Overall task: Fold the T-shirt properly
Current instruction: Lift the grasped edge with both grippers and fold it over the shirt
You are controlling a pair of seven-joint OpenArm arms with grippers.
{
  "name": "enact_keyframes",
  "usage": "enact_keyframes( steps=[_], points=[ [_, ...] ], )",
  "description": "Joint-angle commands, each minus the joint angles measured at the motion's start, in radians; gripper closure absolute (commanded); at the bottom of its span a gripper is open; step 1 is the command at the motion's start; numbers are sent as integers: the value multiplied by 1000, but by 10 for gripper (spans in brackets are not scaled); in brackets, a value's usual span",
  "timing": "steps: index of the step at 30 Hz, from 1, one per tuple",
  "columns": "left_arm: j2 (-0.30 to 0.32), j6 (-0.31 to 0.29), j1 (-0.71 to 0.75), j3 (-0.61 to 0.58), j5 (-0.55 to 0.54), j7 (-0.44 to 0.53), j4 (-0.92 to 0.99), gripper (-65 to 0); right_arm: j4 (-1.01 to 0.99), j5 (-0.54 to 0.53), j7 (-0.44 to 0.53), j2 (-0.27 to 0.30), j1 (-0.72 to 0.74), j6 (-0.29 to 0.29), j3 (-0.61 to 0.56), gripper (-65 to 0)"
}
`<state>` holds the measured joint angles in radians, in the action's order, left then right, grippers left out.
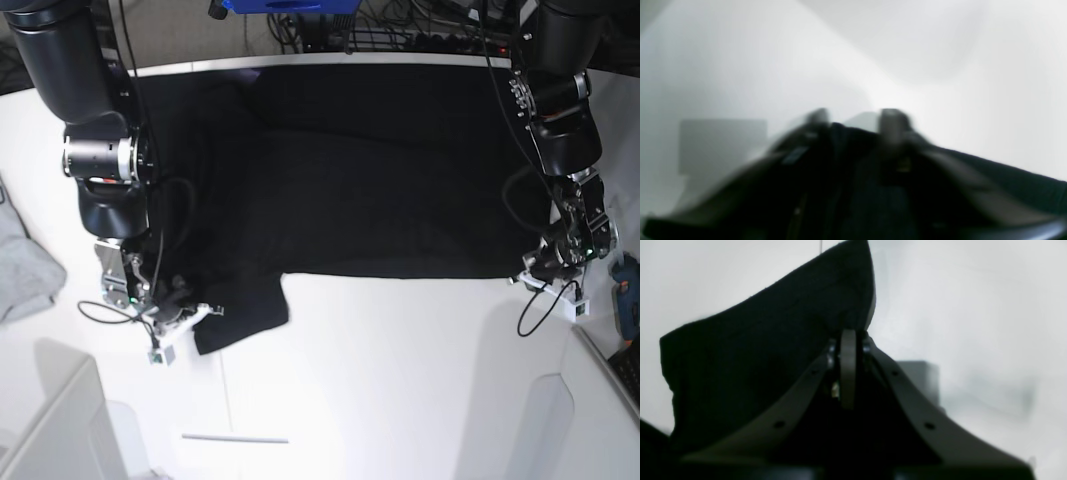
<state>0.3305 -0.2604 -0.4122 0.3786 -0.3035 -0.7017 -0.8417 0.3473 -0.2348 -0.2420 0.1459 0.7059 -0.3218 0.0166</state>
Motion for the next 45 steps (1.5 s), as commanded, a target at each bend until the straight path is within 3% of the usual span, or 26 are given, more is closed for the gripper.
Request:
enact_keyframes(
  steps=[1, 3, 10, 16, 19, 27, 33, 40, 45],
  points=[
    [5, 0, -6, -2, 2, -42, -1, -76, 14, -1, 7, 8, 33, -3, 1, 0],
    [5, 0, -6, -5, 2, -42, -3, 0, 26, -2, 7, 8, 33, -4, 1, 0],
    [8, 0, -15, -2, -9, -48, -14, 0, 180, -2, -3, 10, -7, -3, 3, 0],
    [5, 0, 20, -2, -10, -52, -158, 0, 315, -2, -58, 11, -62, -1, 9, 0],
    [5, -1, 36, 0, -10, -102, -221, 0, 373, -2, -76, 13, -93, -1, 10, 0],
    [8, 0, 187, 73, -227, -240, -511, 0, 491, -7, -89, 33, -173, 0, 12, 0],
    [2, 0, 325, 130, -239, -299, -727, 0, 663, -4, -95, 34, -271, 63, 62, 0],
    [-47, -6, 439, 237, -247, -407, -914, 0, 886, -5, -208, 30, -381, 63, 138, 0],
    [-44, -6, 523, 245, -394, -430, -954, 0, 1019, -5, -296, 30, -457, 65, 145, 0]
  ],
)
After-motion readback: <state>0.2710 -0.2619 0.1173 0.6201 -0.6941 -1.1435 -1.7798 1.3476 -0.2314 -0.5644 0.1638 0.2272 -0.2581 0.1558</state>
